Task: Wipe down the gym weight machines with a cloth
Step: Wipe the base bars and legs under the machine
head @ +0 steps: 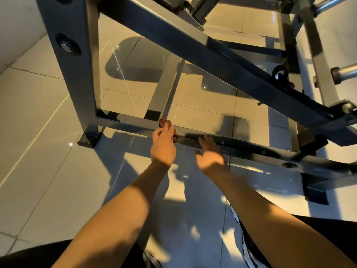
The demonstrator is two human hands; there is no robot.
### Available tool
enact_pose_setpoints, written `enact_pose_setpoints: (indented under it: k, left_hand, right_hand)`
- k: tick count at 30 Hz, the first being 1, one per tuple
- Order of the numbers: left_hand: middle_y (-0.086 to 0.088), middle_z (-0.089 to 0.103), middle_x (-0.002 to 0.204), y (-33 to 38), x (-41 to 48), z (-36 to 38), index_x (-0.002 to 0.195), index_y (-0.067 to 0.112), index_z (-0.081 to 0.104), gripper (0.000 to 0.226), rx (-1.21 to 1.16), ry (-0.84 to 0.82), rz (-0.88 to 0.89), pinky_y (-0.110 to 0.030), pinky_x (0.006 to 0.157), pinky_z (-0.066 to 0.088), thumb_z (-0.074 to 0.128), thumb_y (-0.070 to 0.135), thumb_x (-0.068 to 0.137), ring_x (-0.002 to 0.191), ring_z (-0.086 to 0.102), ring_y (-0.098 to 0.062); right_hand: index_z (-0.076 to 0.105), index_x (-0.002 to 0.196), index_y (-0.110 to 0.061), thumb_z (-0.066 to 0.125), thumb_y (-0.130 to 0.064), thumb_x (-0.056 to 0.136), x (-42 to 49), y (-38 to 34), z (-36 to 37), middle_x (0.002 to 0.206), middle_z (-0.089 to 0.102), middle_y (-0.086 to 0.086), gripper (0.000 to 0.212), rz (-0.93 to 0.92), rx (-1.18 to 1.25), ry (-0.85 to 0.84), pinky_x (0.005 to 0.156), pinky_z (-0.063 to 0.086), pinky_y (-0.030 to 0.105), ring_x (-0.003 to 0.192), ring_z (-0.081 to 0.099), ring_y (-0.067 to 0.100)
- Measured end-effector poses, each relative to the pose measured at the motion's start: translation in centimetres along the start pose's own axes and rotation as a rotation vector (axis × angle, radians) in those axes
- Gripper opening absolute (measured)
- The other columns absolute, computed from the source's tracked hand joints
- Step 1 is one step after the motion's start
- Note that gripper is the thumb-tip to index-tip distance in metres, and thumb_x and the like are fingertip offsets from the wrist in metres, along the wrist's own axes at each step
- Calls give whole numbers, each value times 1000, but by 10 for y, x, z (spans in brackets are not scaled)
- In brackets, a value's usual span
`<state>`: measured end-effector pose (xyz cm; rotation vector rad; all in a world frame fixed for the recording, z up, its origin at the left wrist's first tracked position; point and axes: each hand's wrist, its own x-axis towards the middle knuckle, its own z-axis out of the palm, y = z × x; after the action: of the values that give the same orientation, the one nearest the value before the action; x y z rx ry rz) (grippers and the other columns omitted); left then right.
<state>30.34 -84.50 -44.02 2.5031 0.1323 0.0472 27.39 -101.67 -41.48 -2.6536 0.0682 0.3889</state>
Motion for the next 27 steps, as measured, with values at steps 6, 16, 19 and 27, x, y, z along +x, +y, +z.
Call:
enact_pose_setpoints:
  k: [6, 16, 19, 27]
  left_hand:
    - [-2, 35, 150, 42, -22, 14, 148, 26, 44, 57, -158, -196, -1, -32, 104, 42, 54, 6, 96, 129, 50, -26]
    - [-4, 39, 152, -9, -2, -5, 141, 20, 55, 48, -69, 89, -57, -25, 105, 35, 47, 2, 98, 135, 42, -25]
    - [-10, 32, 154, 6, -10, 8, 151, 18, 43, 66, -96, -18, 12, -35, 111, 36, 48, -9, 91, 134, 40, -27]
    - [-6, 33, 153, 2, -5, -4, 150, 26, 44, 64, -59, -126, 77, -33, 108, 39, 46, -2, 94, 134, 45, -25]
  right_hand:
    - [28, 158, -19, 50, -29, 104, 5, -10, 3, 168, 19, 3, 59, -16, -29, 11, 123, 3, 30, 156, 9, 20]
    - [30, 158, -14, 50, -19, 103, 9, -24, 9, 168, 18, 2, 59, -91, 112, -26, 118, -1, 17, 156, 6, 15]
    - [29, 158, -13, 50, -17, 102, 10, -24, 10, 168, 18, 3, 60, -92, 103, -24, 120, 0, 19, 156, 6, 16]
    - [26, 159, -14, 50, -17, 101, 9, -27, 8, 168, 17, 3, 62, -78, 75, -40, 120, 0, 21, 156, 6, 17]
